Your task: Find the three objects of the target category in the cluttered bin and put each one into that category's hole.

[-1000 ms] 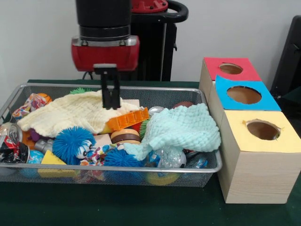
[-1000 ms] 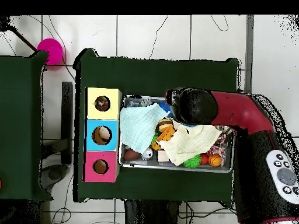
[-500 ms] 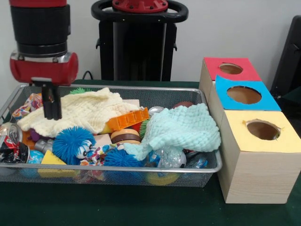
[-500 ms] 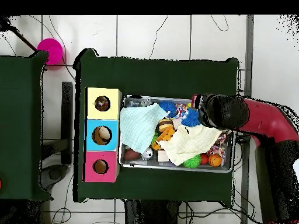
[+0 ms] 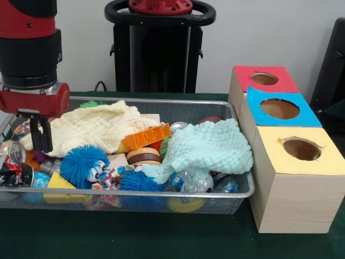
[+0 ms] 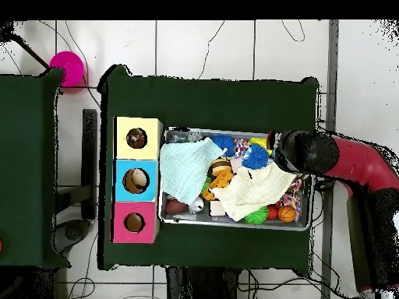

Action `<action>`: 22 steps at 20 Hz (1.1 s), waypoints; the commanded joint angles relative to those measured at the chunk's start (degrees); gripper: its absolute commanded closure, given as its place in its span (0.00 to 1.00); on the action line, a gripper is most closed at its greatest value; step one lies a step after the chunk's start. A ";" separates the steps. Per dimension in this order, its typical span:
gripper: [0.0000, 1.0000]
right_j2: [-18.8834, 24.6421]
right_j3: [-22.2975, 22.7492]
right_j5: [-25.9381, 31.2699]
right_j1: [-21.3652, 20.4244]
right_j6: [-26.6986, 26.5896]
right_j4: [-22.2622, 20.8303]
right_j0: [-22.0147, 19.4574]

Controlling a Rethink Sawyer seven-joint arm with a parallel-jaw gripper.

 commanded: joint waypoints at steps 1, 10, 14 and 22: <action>1.00 -0.02 -0.53 1.19 2.82 -5.62 -2.99 0.06; 1.00 -0.49 -1.06 -0.88 4.37 -2.73 -3.21 1.60; 1.00 -0.92 -1.07 -2.32 4.86 -1.09 -3.25 2.46; 1.00 -3.11 0.33 -5.93 4.18 4.09 -2.97 5.08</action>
